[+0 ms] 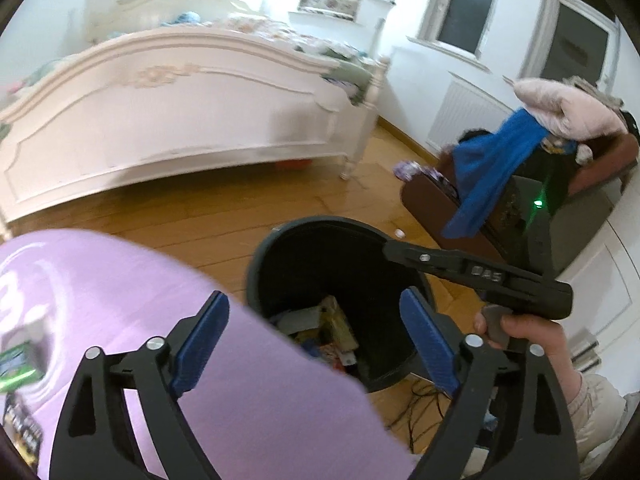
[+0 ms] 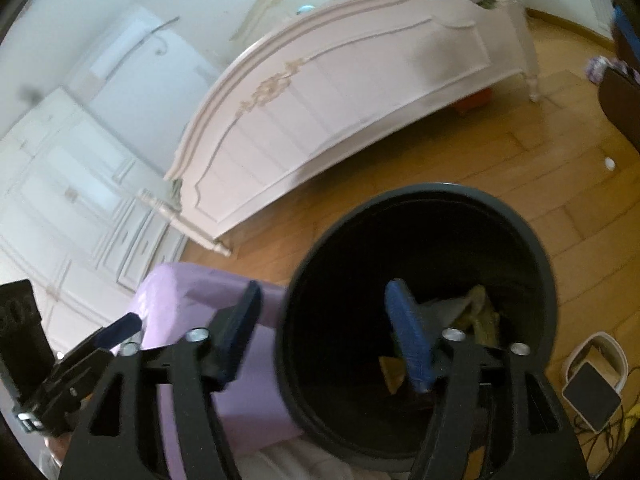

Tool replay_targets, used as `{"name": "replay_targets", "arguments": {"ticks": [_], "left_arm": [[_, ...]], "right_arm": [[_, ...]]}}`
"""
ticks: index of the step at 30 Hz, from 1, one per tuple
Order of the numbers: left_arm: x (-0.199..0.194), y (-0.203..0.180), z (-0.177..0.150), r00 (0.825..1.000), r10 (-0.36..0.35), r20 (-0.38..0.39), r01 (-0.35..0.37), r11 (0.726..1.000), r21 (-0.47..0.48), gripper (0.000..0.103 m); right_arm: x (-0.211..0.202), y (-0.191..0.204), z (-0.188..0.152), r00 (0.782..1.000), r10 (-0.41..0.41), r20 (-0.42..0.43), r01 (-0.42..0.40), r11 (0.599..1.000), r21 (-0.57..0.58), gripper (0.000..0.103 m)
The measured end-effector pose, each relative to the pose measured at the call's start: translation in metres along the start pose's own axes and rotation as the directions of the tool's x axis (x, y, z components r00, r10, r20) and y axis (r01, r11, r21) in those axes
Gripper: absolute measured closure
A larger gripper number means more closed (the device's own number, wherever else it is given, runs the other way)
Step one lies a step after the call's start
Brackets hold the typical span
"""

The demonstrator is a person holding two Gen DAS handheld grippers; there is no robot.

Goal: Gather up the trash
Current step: 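Grasp the eye-drop bottle with left tool while right tool grasps green gum tin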

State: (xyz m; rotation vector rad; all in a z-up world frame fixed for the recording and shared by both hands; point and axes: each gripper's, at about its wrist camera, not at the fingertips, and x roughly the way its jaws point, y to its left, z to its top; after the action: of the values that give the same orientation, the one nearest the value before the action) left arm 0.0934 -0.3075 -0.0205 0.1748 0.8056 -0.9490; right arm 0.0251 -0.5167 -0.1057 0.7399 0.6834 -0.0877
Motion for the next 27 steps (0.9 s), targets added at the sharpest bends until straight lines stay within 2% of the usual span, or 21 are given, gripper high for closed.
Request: {"name": "replay_targets", "arguments": {"ticks": [4,7,10,14,16,19,21,23,27], "left_arm": [[-0.027,0.026,-0.012,0.997,0.073,0.032,-0.072,0.996,-0.047,0.014],[-0.049,0.051,-0.023,0.988,0.150,0.047,-0.146,0.985,-0.095,0.014],[-0.074,0.079,-0.037,0.967,0.248,0.062,-0.237,0.959,-0.153,0.014],[-0.105,0.122,-0.059,0.915,0.399,0.055,-0.373,0.892,-0.256,0.014],[-0.115,0.141,-0.069,0.892,0.450,0.035,-0.421,0.857,-0.296,0.014],[-0.131,0.176,-0.086,0.845,0.535,-0.015,-0.508,0.792,-0.338,0.014],[-0.136,0.193,-0.094,0.820,0.569,-0.052,-0.551,0.762,-0.340,0.014],[-0.137,0.207,-0.098,0.813,0.577,-0.083,-0.567,0.750,-0.341,0.015],[-0.134,0.225,-0.103,0.805,0.580,-0.121,-0.585,0.746,-0.318,0.016]], "right_arm": [[0.007,0.038,-0.002,0.999,0.032,-0.024,-0.034,0.997,-0.073,0.030],[0.014,0.065,-0.004,0.998,0.052,-0.045,-0.057,0.991,-0.125,0.030],[0.024,0.097,-0.009,0.994,0.074,-0.078,-0.087,0.979,-0.185,0.030],[0.037,0.137,-0.018,0.986,0.102,-0.132,-0.135,0.953,-0.273,0.030],[0.046,0.163,-0.024,0.980,0.112,-0.164,-0.162,0.929,-0.334,0.030],[0.059,0.198,-0.035,0.973,0.109,-0.201,-0.188,0.884,-0.428,0.030],[0.070,0.220,-0.044,0.966,0.107,-0.235,-0.212,0.849,-0.484,0.030],[0.082,0.237,-0.053,0.961,0.088,-0.261,-0.221,0.813,-0.538,0.030],[0.107,0.275,-0.070,0.958,0.043,-0.285,-0.232,0.701,-0.675,0.030]]}}
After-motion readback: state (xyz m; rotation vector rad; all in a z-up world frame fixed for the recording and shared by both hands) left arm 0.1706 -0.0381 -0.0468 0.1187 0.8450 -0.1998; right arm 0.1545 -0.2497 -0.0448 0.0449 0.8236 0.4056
